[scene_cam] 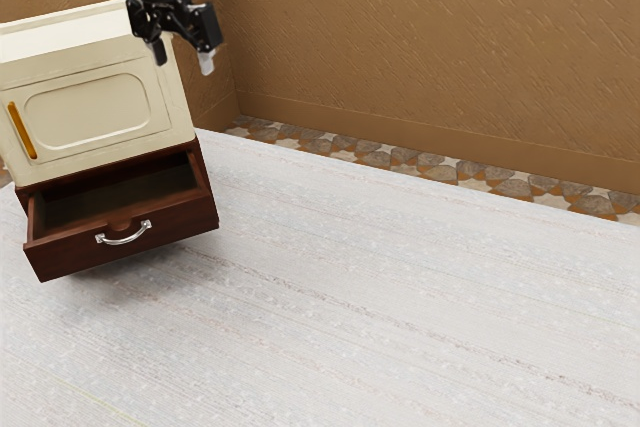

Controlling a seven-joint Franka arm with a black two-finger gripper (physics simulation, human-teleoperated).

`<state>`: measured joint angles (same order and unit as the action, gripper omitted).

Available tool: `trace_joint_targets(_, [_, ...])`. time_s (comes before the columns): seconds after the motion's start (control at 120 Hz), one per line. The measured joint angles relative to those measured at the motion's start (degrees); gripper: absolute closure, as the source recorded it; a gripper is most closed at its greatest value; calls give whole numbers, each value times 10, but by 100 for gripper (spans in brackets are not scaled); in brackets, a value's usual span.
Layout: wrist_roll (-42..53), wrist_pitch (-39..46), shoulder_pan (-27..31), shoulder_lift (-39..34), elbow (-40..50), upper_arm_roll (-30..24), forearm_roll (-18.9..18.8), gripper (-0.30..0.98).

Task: Push the drawer handle with one arm to close the drawer

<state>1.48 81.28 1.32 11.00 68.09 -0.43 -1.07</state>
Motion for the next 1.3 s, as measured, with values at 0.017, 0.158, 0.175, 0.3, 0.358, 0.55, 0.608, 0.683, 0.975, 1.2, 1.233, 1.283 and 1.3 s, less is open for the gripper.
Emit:
trace_joint_targets(0.017, [1,-3,0,0,-1,0,0,0])
trace_joint_targets(0.158, [7,-18,-1,1,-2,0,-1,0])
trace_joint_targets(0.175, [8,-20,-1,1,-2,0,-1,0])
trace_joint_targets(0.3, [12,-33,2,-5,-35,-1,3,0])
trace_joint_targets(0.358, [9,-43,5,-27,-70,-4,8,0])
trace_joint_targets(0.55, [-23,-61,-3,-63,-85,-14,19,0])
trace_joint_targets(0.608, [-32,-67,9,-64,-81,-21,4,0])
trace_joint_targets(0.683, [-42,-76,14,-65,-78,-42,-41,0])
trace_joint_targets(0.975, [-144,0,35,-219,279,-65,-93,0])
trace_joint_targets(1.2, [-239,154,68,-278,487,-75,-93,0])
trace_joint_targets(1.233, [-253,172,72,-275,494,-75,-93,0])
trace_joint_targets(1.283, [-273,195,77,-270,501,-75,-88,0])
trace_joint_targets(1.3, [-279,202,79,-269,503,-76,-86,0])
